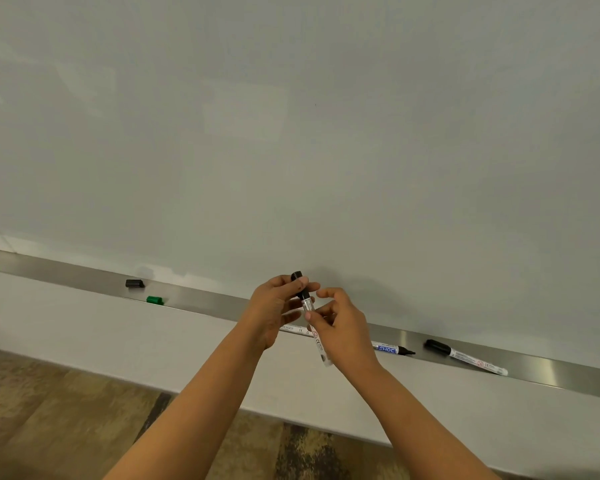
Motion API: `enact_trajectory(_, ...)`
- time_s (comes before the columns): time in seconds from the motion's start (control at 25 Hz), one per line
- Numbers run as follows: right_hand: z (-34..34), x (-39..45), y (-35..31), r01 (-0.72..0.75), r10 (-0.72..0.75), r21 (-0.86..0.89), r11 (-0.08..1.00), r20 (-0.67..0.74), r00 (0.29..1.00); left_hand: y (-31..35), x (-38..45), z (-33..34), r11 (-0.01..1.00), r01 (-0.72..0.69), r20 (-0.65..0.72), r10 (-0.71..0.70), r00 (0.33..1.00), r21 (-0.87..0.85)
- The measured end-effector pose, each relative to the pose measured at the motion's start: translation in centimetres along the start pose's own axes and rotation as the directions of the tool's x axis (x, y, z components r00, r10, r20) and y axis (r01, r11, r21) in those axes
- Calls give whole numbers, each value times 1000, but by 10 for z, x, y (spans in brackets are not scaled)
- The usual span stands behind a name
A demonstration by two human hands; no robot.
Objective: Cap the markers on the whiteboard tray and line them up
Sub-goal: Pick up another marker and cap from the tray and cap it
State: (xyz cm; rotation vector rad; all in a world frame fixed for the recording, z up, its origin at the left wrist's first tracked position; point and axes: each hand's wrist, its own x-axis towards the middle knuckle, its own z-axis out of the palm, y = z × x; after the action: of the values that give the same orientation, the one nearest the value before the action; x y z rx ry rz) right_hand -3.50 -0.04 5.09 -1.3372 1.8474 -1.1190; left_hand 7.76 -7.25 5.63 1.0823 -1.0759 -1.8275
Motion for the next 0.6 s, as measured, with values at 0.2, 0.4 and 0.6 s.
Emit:
enact_trajectory(0.2,-2,-1,-3,-8,14,83,996,-60,998,0,-9,8,999,-25,26,25,999,31)
enact_trajectory(0.4,-7,-3,-2,-66,80,247,967,-48,996,-2,-14,16,988,-57,41,51,998,142)
enact_trajectory(0.6,-8,-2,-2,-56,74,236,970,-66,995,0,-16,19,970,-94,4,95,995,226)
